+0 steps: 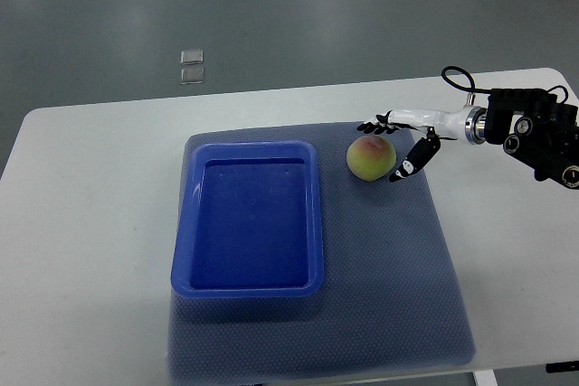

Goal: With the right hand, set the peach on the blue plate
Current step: 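Reach the right hand down over the peach, fingers spread, then close the right hand fingers around the peach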

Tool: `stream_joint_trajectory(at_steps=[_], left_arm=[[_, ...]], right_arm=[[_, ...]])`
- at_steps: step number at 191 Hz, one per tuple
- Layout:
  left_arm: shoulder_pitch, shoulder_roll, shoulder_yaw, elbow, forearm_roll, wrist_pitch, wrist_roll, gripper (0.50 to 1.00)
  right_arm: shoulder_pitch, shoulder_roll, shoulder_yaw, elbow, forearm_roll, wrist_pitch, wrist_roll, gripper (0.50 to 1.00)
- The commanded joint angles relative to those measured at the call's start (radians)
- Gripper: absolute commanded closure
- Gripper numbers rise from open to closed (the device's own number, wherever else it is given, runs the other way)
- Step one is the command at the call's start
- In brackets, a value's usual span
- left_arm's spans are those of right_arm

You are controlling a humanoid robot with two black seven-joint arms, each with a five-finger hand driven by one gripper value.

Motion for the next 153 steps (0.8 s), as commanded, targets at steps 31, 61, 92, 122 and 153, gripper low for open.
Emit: stream_joint_trajectory(at_steps=[31,61,92,122,153], left_arm=[[0.0,0.0,0.001,0.0,0.0,0.0,0.0,0.5],[0.0,0.0,-0.001,0.0,0.0,0.0,0.0,0.5],[0.0,0.0,0.001,0.0,0.0,0.0,0.0,0.5],[0.0,0.0,-0.001,0.0,0.0,0.0,0.0,0.5],[0.0,0.0,-0.001,0.0,0.0,0.0,0.0,0.5]], right_arm=[[-0.001,0.03,-0.006,-0.013,-0.006,-0.035,-0.004,0.572],[-0.001,0.075,-0.006,-0.059,-0.006,-0.052,-0.007,0.572],[-0.001,0.105,-0.007,-0.099,-0.006,-0.052,-0.007,0.579],[-0.001,0.105,-0.013,-0.099,-0.006,-0.053,-0.007,0.628],[-0.004,0.105,-0.013,-0.099,-0.006,-0.053,-0.007,0.801]])
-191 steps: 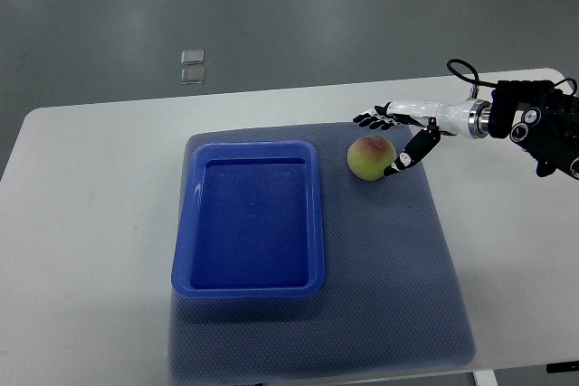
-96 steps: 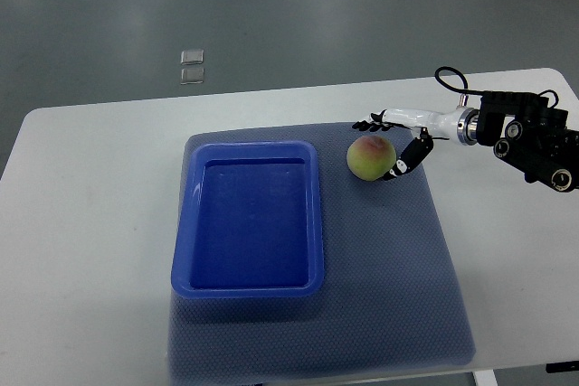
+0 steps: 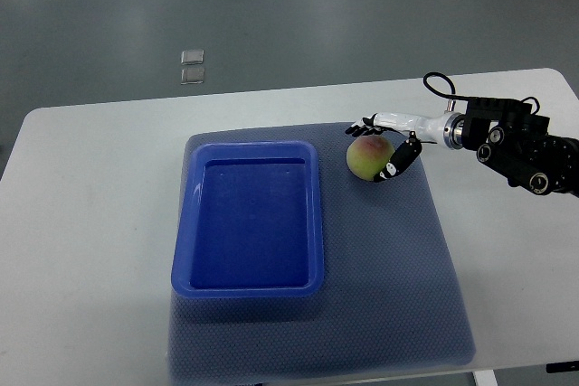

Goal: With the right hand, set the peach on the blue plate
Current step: 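Close the right hand fingers around the peach, then lift the peach with the right hand and carry it over the blue tray, then lower the peach into the blue tray and open the right hand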

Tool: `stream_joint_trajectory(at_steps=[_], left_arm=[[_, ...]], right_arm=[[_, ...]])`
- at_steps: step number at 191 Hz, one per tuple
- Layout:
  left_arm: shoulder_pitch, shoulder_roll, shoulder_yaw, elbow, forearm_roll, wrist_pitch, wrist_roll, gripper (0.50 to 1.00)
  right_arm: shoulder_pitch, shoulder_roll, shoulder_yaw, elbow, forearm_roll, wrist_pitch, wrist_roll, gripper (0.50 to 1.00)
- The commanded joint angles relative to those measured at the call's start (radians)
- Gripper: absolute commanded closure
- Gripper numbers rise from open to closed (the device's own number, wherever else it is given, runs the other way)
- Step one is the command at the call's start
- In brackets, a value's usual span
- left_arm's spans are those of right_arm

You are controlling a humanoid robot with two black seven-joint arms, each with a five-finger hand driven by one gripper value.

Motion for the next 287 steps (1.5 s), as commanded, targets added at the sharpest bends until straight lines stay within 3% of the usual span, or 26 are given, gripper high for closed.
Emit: stream_joint_trajectory(at_steps=[1,14,24,34,35,39,56,116,166,229,241,250,265,287], left_arm=[[0.0,0.0,0.0,0.0,0.0,0.0,0.0,0.5],[0.0,0.0,0.0,0.0,0.0,0.0,0.0,0.5],[0.0,0.0,0.001,0.0,0.0,0.0,0.0,0.5],[0.0,0.0,0.001,0.0,0.0,0.0,0.0,0.5],[0.0,0.0,0.001,0.0,0.0,0.0,0.0,0.5],[0.0,0.0,0.0,0.0,0.0,0.0,0.0,0.5],[0.0,0.0,0.001,0.0,0.0,0.0,0.0,0.5],[0.0,0.0,0.001,0.0,0.0,0.0,0.0,0.5],[0.0,0.0,0.001,0.0,0.0,0.0,0.0,0.5],[0.0,0.0,0.001,0.0,0.0,0.0,0.0,0.5],[0.0,0.0,0.001,0.0,0.0,0.0,0.0,0.5],[0.0,0.0,0.001,0.0,0.0,0.0,0.0,0.5],[0.0,0.0,0.0,0.0,0.0,0.0,0.0,0.5],[0.0,0.0,0.0,0.0,0.0,0.0,0.0,0.5]], right_arm=[[-0.002,0.0,0.0,0.0,0.0,0.0,0.0,0.813],[-0.004,0.0,0.0,0.0,0.0,0.0,0.0,0.879],[-0.004,0.0,0.0,0.0,0.0,0.0,0.001,0.91],[-0.004,0.0,0.0,0.0,0.0,0.0,0.001,0.91],[-0.002,0.0,0.0,0.0,0.0,0.0,0.001,0.938],[-0.001,0.0,0.001,0.0,0.0,0.0,0.001,0.952],[0.003,-0.001,0.009,0.002,0.003,-0.002,0.006,0.987],[0.036,0.041,0.006,0.022,-0.001,-0.077,0.025,0.989],[0.072,0.117,0.003,0.025,-0.006,-0.101,0.026,0.975],[0.095,0.247,-0.075,0.075,-0.034,-0.103,0.028,0.918],[0.093,0.267,-0.089,0.075,-0.034,-0.104,0.028,0.881],[0.088,0.276,-0.103,0.075,-0.034,-0.104,0.028,0.82],[0.085,0.29,-0.114,0.077,-0.034,-0.104,0.028,0.783],[0.081,0.301,-0.117,0.077,-0.034,-0.103,0.028,0.779]])
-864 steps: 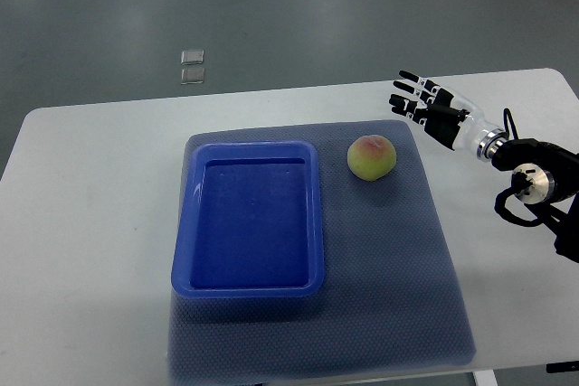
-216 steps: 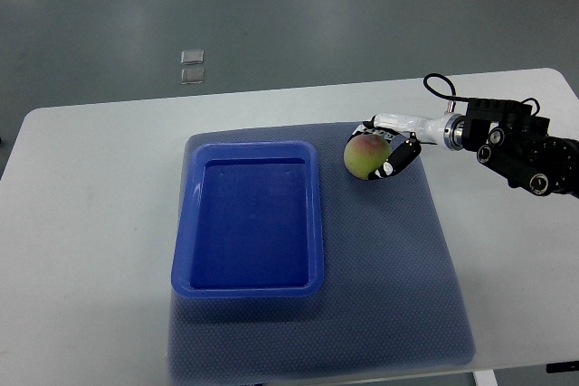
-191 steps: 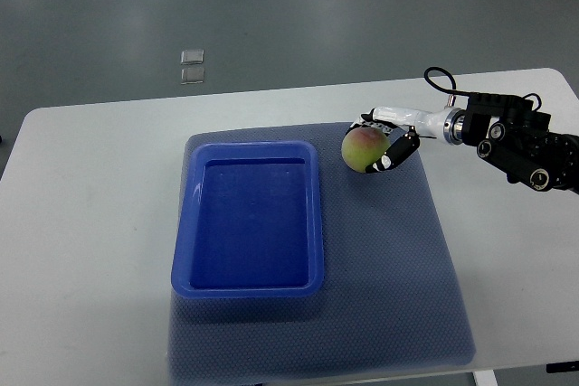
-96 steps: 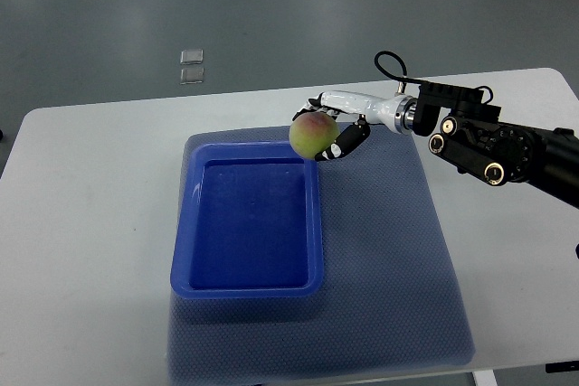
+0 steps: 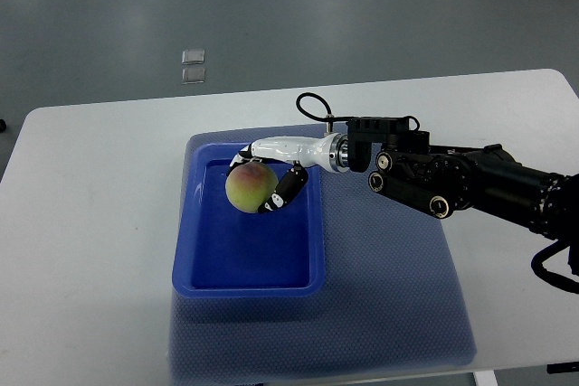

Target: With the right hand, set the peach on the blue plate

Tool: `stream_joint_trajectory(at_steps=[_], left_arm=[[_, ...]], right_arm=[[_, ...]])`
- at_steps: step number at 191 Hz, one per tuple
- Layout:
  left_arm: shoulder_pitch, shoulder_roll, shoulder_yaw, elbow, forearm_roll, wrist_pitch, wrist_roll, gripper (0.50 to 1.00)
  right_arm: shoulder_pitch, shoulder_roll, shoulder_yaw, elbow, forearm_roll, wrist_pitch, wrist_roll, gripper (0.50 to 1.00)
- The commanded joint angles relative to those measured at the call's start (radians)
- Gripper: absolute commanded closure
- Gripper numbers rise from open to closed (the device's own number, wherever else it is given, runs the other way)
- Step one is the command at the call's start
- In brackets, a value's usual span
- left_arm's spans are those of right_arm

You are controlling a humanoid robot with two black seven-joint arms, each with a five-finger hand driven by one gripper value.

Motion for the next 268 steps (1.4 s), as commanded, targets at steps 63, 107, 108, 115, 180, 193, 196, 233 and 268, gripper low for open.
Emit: stream_joint_trajectory(at_steps=[63,107,108,115,180,193,196,233,268], left_arm=[[0.0,0.0,0.0,0.0,0.0,0.0,0.0,0.5],[0.0,0.0,0.0,0.0,0.0,0.0,0.0,0.5],[0.0,0.0,0.0,0.0,0.0,0.0,0.0,0.5],[0.0,0.0,-0.001,0.0,0.0,0.0,0.0,0.5],[0.0,0.0,0.0,0.0,0.0,0.0,0.0,0.5],[0.0,0.0,-0.001,0.0,0.0,0.0,0.0,0.5],[0.0,0.0,-0.001,0.0,0.0,0.0,0.0,0.5],[0.0,0.0,-0.001,0.0,0.0,0.0,0.0,0.5],[0.0,0.0,-0.001,0.0,0.0,0.0,0.0,0.5]], right_arm=[[-0.011,0.016,-0.025,-0.001,0.001,0.017,-0.003,0.572],[-0.011,-0.005,0.01,0.001,0.035,0.012,0.003,0.572],[-0.011,-0.005,0.01,0.001,0.035,0.012,0.003,0.572],[-0.011,-0.008,0.029,0.001,0.049,0.014,0.003,0.572],[-0.14,-0.073,0.243,0.005,0.457,0.161,-0.003,0.572],[-0.172,-0.083,0.296,0.004,0.531,0.172,-0.006,0.572],[-0.181,-0.085,0.315,0.001,0.552,0.173,-0.008,0.572],[-0.244,-0.088,0.428,-0.027,0.709,0.173,-0.009,0.572],[-0.332,-0.105,0.455,-0.064,0.988,0.199,-0.058,0.572]])
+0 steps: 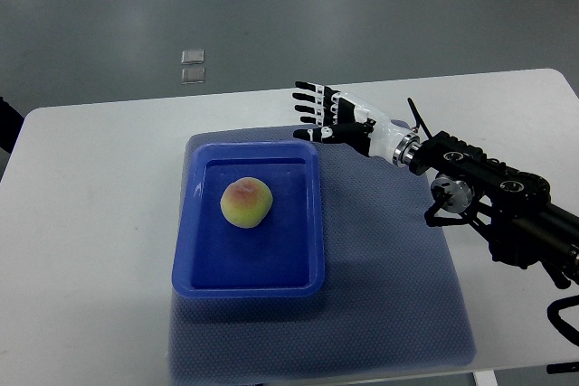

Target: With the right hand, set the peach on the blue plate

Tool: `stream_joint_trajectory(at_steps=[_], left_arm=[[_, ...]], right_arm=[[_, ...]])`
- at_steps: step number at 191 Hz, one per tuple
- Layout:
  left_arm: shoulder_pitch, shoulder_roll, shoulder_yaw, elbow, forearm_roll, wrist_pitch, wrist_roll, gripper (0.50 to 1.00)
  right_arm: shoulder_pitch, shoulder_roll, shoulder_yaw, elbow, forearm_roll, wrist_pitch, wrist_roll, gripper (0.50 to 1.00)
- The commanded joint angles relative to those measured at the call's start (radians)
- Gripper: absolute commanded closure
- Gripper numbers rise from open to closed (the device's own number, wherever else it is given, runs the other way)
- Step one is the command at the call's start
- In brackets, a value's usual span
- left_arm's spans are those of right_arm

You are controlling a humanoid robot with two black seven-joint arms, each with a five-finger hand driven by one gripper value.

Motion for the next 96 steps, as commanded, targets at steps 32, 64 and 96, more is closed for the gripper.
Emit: stream_joint_trajectory(at_steps=[32,64,96], left_arm=[[0.0,0.0,0.001,0.0,0.0,0.0,0.0,0.5],[0.0,0.0,-0.001,0.0,0.0,0.0,0.0,0.5],[0.0,0.0,-0.001,0.0,0.0,0.0,0.0,0.5]], right_arm=[[-0.04,-0.011,0.006,-0.066,0.261,0.019,-0.063,0.572],[-0.042,-0.014,0.009,-0.073,0.284,0.015,-0.049,0.572],[-0.055,-0.013,0.055,-0.075,0.29,0.015,-0.049,0.572]])
